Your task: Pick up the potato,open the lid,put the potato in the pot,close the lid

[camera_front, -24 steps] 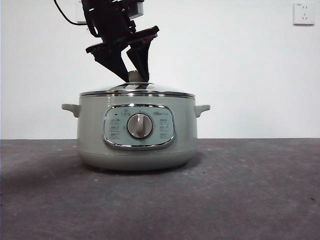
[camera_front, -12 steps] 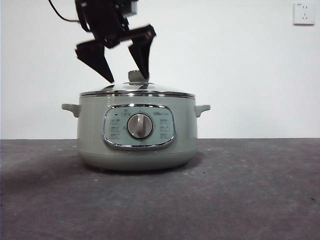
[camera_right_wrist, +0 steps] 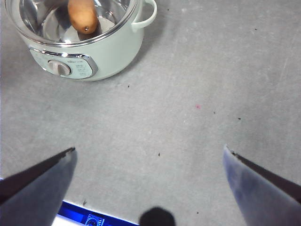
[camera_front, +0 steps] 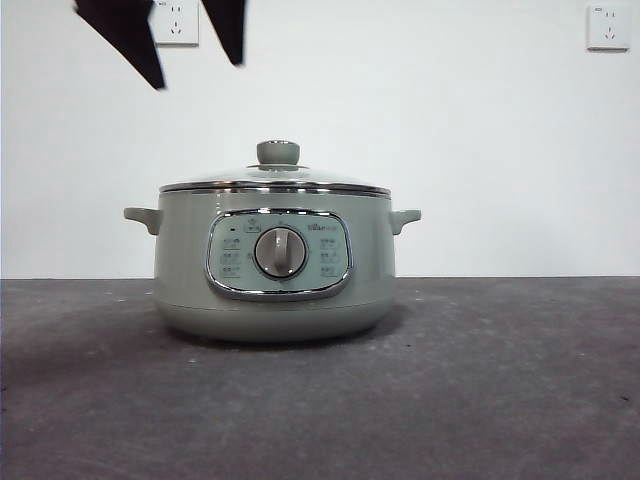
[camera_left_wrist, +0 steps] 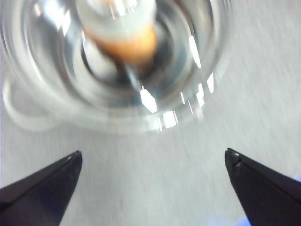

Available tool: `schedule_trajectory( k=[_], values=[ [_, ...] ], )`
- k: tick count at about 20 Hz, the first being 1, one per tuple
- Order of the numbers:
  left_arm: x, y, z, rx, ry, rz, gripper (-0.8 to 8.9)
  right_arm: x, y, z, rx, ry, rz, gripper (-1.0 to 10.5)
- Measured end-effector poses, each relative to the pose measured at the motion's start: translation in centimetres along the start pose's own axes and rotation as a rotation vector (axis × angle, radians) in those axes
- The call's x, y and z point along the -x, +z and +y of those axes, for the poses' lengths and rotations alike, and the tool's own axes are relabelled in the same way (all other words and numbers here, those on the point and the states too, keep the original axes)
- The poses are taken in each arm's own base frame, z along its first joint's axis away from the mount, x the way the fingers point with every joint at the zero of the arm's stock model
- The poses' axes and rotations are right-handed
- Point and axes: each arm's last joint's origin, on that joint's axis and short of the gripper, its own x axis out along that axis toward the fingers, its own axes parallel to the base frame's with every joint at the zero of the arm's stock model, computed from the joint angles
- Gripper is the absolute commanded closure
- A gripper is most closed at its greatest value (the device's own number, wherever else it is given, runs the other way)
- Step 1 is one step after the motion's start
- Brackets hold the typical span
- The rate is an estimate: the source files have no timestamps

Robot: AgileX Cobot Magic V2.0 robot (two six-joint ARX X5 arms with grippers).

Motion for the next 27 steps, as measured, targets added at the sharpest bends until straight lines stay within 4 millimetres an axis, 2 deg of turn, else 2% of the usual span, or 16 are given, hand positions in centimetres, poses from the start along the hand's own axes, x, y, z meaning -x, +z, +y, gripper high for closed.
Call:
schedule_trajectory(
  k=[5,6,7,8,9,10,16,20,23,27],
  values=[
    [3.5,-1.5,-0.9,-0.024,-0.04,-0.086,1.07,0.0,0.0,0.0,0.0,0.0,0.001,2.5],
    [4.3,-1.9,-1.2,-0.034,-0.066,-0.11,2.03,0.0,0.0,0.0,0.0,0.0,0.001,2.6],
    [5.2,-2.4,-1.6,-0.048,-0.088,-0.134,4.08,0.0,0.0,0.0,0.0,0.002,0.002,3.7],
    [6.0,-2.8,-2.0,-0.062,-0.101,-0.156,6.54,0.0,0.0,0.0,0.0,0.009,0.004,6.3],
    [7.0,-3.4,-2.4,-0.081,-0.114,-0.184,8.21,0.0,0.0,0.0,0.0,0.011,0.004,10.0],
    [8.0,-4.0,-2.9,-0.1,-0.126,-0.211,8.23,0.0,0.0,0.0,-0.001,0.011,0.005,9.4],
    [13.2,-8.1,-5.2,-0.175,-0.233,-0.356,8.16,-0.4,0.2,0.3,0.004,0.021,0.021,9.6],
    [16.0,-10.9,-5.5,-0.205,-0.338,-0.432,8.16,-0.4,0.2,0.3,0.004,0.02,0.021,9.6],
    [16.9,-11.9,-5.1,-0.198,-0.348,-0.464,8.16,-0.4,0.2,0.2,0.004,0.015,0.019,9.6],
    [16.7,-11.6,-5.2,-0.198,-0.346,-0.454,8.16,-0.4,0.2,0.2,0.004,0.013,0.018,9.6]
  ],
)
